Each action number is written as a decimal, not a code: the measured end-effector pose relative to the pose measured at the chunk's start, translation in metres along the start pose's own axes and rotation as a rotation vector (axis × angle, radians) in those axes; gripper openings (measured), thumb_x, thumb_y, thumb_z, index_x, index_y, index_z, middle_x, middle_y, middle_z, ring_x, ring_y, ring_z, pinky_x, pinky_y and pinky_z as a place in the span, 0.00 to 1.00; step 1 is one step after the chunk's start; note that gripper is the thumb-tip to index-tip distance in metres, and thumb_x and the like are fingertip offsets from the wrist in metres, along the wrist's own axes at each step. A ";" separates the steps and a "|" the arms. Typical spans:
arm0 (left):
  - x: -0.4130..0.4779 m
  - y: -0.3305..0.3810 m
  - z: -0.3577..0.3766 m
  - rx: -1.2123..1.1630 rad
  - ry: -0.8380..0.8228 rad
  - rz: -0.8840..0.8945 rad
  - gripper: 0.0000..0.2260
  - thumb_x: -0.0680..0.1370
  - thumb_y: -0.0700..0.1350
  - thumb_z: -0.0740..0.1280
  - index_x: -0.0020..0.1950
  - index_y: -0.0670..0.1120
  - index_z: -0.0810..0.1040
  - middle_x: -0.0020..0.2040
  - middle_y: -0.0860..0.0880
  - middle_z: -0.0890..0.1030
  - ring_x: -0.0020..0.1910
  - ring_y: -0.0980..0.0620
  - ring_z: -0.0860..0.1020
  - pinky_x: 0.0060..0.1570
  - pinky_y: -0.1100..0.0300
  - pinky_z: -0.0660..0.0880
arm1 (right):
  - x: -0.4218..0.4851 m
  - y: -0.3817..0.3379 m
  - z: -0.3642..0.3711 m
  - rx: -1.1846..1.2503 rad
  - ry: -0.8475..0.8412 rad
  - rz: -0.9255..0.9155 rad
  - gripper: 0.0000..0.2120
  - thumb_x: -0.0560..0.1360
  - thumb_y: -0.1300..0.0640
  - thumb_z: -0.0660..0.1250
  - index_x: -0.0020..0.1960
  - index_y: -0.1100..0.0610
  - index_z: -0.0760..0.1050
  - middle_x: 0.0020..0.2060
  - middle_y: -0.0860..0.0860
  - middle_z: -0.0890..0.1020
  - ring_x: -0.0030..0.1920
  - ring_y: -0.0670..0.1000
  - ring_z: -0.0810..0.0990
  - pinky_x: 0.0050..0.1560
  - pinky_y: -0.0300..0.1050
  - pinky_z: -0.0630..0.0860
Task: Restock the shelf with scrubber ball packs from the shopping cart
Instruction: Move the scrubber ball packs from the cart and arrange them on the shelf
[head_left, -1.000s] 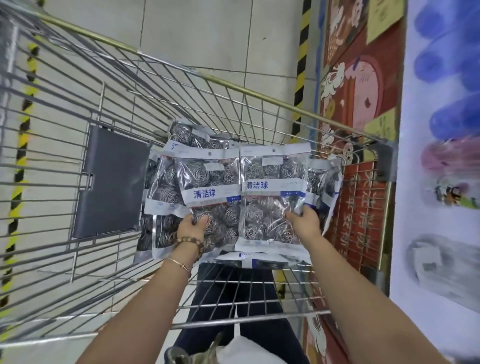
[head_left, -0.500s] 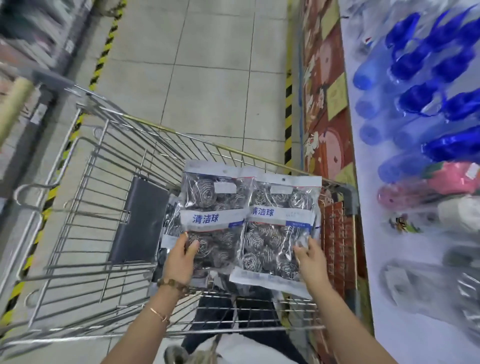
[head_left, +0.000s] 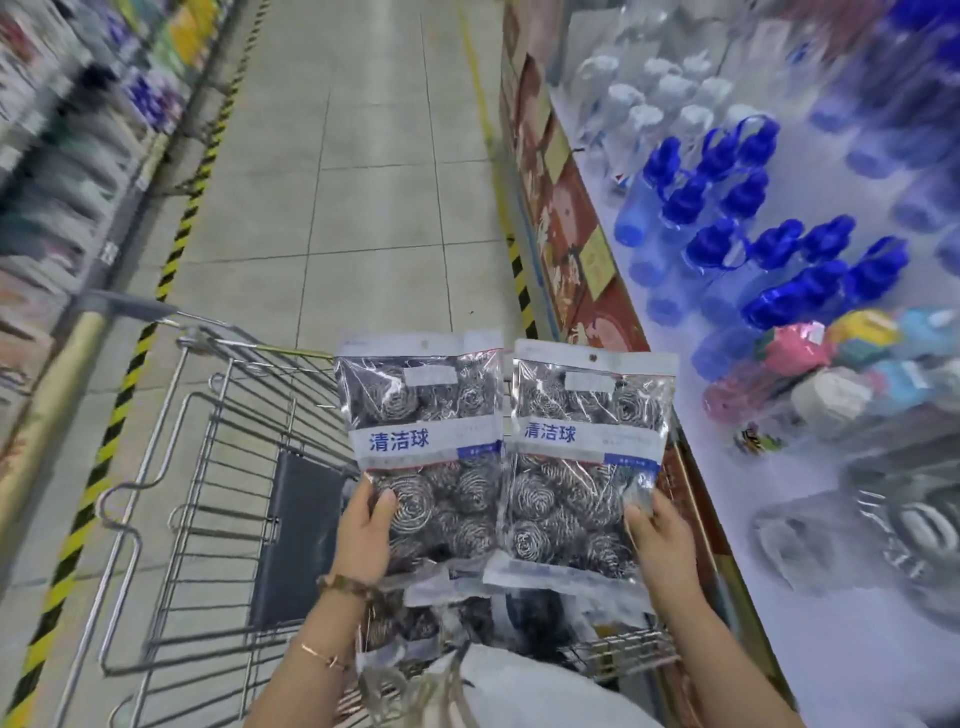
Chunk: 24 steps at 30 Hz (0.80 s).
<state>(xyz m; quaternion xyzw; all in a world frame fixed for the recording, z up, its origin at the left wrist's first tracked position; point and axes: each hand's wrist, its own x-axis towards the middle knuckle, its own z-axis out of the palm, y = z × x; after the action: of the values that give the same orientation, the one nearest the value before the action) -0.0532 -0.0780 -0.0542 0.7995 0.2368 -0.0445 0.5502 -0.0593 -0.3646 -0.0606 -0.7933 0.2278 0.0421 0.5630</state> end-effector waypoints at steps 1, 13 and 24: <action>0.002 0.001 -0.002 -0.003 -0.012 0.009 0.15 0.80 0.39 0.57 0.66 0.41 0.69 0.51 0.44 0.77 0.44 0.50 0.73 0.41 0.60 0.69 | -0.004 -0.001 -0.001 -0.002 0.030 0.005 0.07 0.79 0.59 0.61 0.52 0.60 0.76 0.39 0.53 0.79 0.39 0.48 0.73 0.40 0.41 0.69; 0.004 0.026 0.013 -0.063 -0.257 0.125 0.09 0.80 0.39 0.56 0.45 0.51 0.70 0.38 0.56 0.70 0.36 0.59 0.66 0.35 0.70 0.63 | -0.072 0.012 -0.015 0.120 0.459 0.078 0.08 0.77 0.63 0.62 0.44 0.50 0.73 0.36 0.46 0.77 0.39 0.47 0.72 0.39 0.43 0.67; -0.032 0.035 0.079 -0.003 -0.588 0.164 0.19 0.80 0.48 0.58 0.71 0.44 0.66 0.70 0.49 0.66 0.70 0.50 0.63 0.71 0.50 0.57 | -0.178 0.039 -0.065 0.306 0.883 0.176 0.07 0.77 0.64 0.61 0.48 0.54 0.76 0.39 0.46 0.79 0.40 0.44 0.74 0.45 0.42 0.70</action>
<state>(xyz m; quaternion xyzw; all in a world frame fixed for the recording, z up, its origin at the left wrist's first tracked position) -0.0517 -0.1696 -0.0445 0.7679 0.0021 -0.2291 0.5982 -0.2460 -0.3782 -0.0134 -0.6210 0.5152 -0.2857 0.5170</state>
